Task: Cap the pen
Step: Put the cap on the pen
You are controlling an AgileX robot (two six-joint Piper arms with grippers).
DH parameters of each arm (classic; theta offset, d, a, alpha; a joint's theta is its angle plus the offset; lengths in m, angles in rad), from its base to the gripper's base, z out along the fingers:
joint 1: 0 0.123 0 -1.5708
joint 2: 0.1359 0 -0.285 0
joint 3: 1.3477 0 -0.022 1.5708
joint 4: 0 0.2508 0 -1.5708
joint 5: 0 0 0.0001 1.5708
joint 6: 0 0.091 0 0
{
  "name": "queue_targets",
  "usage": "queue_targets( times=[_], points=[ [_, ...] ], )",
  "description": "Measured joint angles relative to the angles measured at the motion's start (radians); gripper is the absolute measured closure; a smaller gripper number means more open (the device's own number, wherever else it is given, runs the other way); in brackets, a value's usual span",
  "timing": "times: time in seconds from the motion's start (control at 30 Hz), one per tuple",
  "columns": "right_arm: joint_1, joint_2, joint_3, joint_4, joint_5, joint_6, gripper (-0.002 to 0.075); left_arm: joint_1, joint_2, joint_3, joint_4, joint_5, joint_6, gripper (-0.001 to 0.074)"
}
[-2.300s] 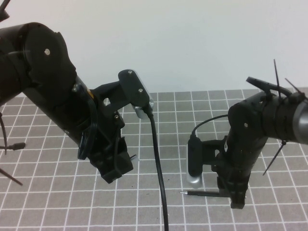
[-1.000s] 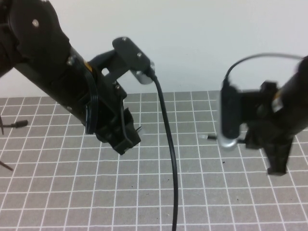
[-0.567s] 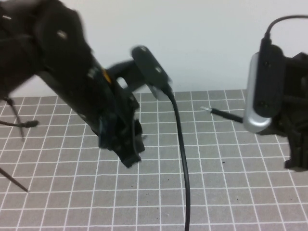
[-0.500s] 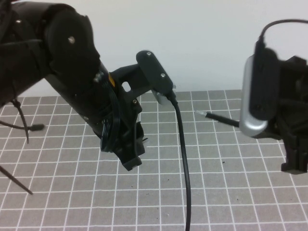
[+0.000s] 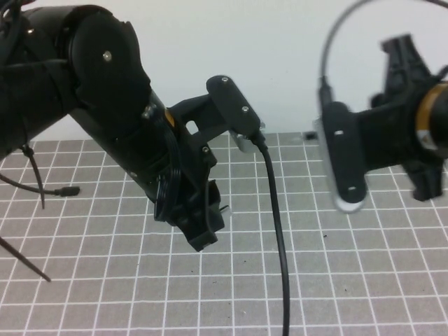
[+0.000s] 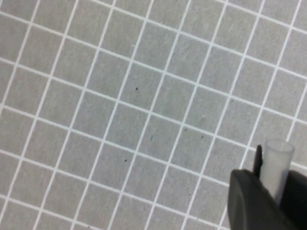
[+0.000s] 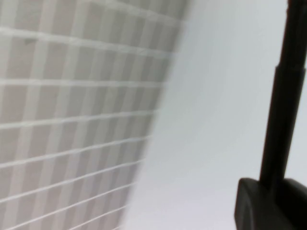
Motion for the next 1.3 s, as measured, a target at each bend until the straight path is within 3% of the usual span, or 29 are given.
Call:
queue_targets(
  times=[0.3, 0.43, 0.57, 0.73, 1.3],
  points=[
    [0.163, -0.016, 0.08, -0.283, -0.07, 0.069, 0.0665, 0.078, 0.0, 0.0, -0.031, 0.0, -0.006, 0.0654],
    [0.171, -0.084, 0.233, -0.554, -0.14, 0.346, 0.0665, 0.133, 0.0, 0.0, -0.161, 0.0, 0.041, 0.0654],
    [0.171, -0.151, 0.378, -0.901, -0.19, 0.724, 0.0665, 0.116, 0.0, 0.0, -0.207, 0.0, 0.082, 0.0654],
    [0.172, -0.16, 0.456, -0.919, -0.249, 0.769, 0.0665, 0.065, 0.002, 0.0, -0.169, 0.0, 0.067, 0.0654],
    [0.172, -0.132, 0.461, -0.921, -0.337, 0.784, 0.0665, 0.065, 0.002, 0.0, -0.216, -0.001, 0.049, 0.0654]
  ],
)
